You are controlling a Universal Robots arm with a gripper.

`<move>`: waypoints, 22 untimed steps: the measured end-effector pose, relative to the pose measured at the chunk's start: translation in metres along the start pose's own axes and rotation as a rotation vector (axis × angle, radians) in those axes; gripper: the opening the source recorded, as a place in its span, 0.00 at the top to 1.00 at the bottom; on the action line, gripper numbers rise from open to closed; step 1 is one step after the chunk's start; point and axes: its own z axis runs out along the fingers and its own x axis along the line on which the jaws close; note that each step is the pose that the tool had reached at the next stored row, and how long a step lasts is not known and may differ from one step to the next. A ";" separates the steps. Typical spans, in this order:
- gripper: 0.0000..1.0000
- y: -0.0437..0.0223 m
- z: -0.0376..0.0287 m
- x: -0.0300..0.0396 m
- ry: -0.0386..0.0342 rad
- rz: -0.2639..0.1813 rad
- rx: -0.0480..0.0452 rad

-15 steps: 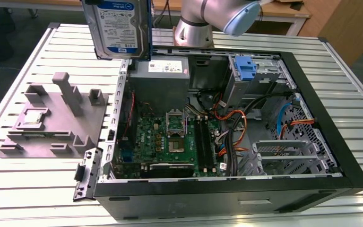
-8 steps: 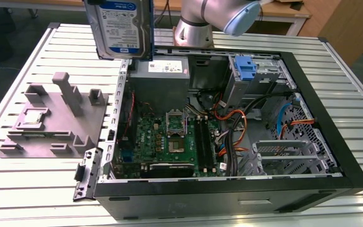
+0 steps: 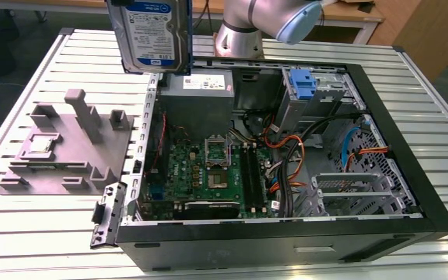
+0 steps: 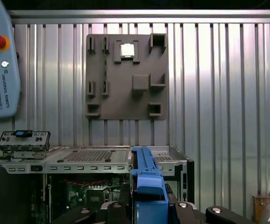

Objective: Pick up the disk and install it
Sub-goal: 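Pick up the disk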

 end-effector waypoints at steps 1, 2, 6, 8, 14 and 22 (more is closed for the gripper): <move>0.64 -0.0004 0.0000 0.0000 0.0000 0.000 -0.0001; 0.64 -0.0009 0.0000 0.0000 0.0000 0.000 0.0000; 0.64 -0.0015 0.0000 0.0000 -0.0001 0.000 0.0000; 0.64 -0.0018 0.0001 0.0004 0.0000 0.000 0.0000; 0.64 -0.0027 0.0003 0.0063 0.0000 0.000 0.0000; 0.64 -0.0137 0.0002 0.0094 0.0000 0.000 -0.0001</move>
